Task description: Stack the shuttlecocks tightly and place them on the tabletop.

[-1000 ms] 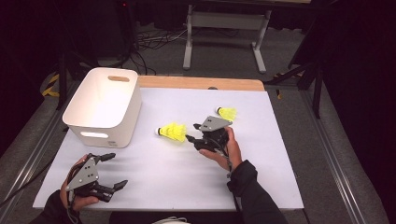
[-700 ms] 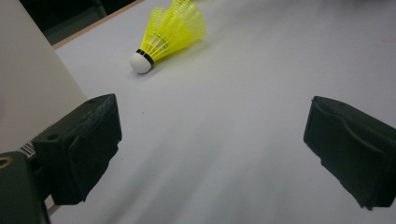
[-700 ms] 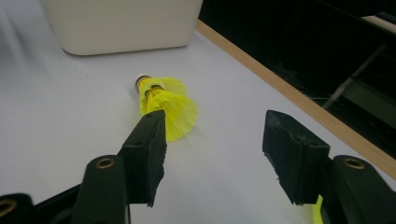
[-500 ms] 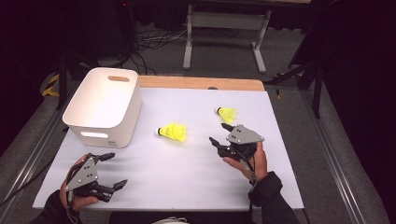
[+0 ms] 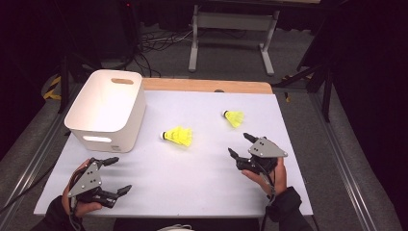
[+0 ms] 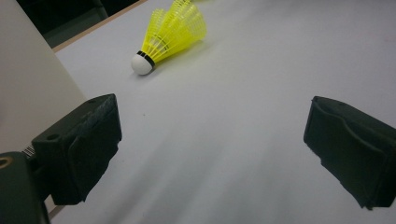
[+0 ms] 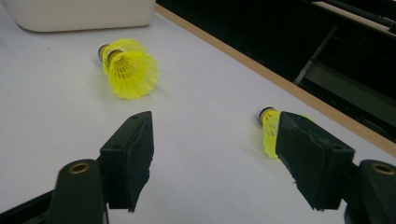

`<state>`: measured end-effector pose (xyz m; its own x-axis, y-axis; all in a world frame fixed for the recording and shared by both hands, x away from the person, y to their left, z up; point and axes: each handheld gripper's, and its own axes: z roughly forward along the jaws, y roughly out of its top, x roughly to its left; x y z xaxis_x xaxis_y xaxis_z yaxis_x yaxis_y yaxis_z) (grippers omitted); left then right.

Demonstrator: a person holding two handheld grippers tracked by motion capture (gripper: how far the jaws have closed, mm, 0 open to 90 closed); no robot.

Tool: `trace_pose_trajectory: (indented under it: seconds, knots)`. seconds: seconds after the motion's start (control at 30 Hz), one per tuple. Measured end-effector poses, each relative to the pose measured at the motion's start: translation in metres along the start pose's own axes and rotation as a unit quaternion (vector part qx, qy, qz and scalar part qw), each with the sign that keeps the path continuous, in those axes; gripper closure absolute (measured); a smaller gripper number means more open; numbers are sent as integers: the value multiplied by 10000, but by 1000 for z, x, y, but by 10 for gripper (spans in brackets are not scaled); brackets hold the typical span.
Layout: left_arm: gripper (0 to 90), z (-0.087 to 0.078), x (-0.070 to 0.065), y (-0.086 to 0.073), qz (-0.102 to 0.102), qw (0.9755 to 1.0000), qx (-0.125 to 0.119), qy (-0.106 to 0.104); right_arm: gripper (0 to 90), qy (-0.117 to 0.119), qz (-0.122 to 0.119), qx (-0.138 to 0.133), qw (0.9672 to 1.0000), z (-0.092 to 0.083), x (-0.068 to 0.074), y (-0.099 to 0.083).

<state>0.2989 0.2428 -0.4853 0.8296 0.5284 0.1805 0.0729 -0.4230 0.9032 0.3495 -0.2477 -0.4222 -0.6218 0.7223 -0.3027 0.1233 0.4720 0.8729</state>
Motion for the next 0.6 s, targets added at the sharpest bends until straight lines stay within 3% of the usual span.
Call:
trace_pose_trajectory:
  seconds: [0.6]
  knots:
    - [48, -1, 3, 0, -52, 9999, -4, 116, 189, -227, 189, -42, 9996, -22, -2, -37]
